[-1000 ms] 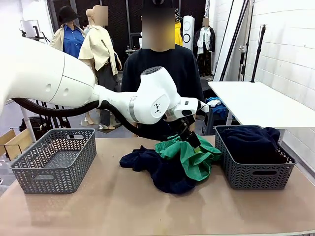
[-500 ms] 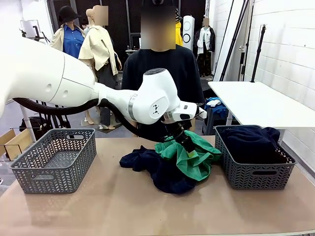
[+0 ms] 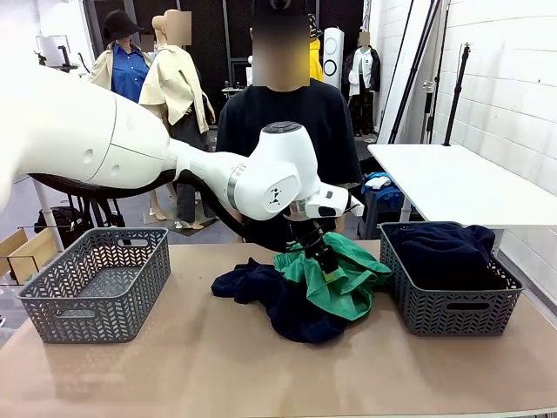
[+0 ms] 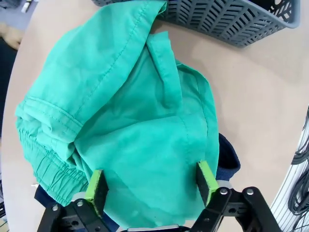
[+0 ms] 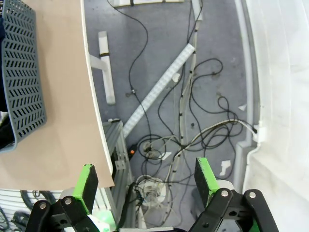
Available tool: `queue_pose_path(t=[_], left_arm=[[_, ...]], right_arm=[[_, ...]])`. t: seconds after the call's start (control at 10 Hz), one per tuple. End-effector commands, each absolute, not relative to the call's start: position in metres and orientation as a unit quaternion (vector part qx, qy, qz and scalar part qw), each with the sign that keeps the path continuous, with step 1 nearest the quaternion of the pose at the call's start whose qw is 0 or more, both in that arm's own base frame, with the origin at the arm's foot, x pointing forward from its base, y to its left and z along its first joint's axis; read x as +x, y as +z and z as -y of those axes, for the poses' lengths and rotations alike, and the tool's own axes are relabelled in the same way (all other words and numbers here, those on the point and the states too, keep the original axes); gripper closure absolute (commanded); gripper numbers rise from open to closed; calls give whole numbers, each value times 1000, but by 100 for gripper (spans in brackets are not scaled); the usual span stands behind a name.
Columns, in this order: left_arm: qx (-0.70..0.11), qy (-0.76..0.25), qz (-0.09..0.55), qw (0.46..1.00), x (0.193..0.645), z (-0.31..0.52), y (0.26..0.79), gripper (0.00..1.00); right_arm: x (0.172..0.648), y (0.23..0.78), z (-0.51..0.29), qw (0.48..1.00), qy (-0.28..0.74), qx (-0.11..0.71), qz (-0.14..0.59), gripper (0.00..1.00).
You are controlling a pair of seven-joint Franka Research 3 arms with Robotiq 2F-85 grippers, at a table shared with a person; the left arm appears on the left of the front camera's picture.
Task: Sort the tops and bottoms.
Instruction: Lift clothes from the center of the table with your left hand.
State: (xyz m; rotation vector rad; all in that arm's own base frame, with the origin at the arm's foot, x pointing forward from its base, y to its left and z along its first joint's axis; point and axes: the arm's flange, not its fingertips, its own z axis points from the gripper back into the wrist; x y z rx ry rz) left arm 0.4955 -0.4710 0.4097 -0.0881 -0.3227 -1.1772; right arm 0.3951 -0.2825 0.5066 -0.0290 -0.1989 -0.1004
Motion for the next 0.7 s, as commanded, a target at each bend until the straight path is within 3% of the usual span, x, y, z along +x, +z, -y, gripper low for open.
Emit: queue_pose_path(t=[0.0, 0.3, 0.4, 0.6], left_arm=[[-29, -563, 150, 812, 496, 472, 412, 33], [-41, -564, 144, 812, 495, 471, 413, 92], [-43, -561, 147, 814, 494, 470, 415, 100], [-51, -555, 154, 816, 493, 466, 419, 100]], right_arm=[[395, 507, 284, 994, -48, -22, 96, 0], [395, 507, 284, 994, -48, -22, 96, 0], [395, 507, 284, 994, -48, -22, 96, 0], [395, 507, 284, 994, -48, -22, 96, 0]])
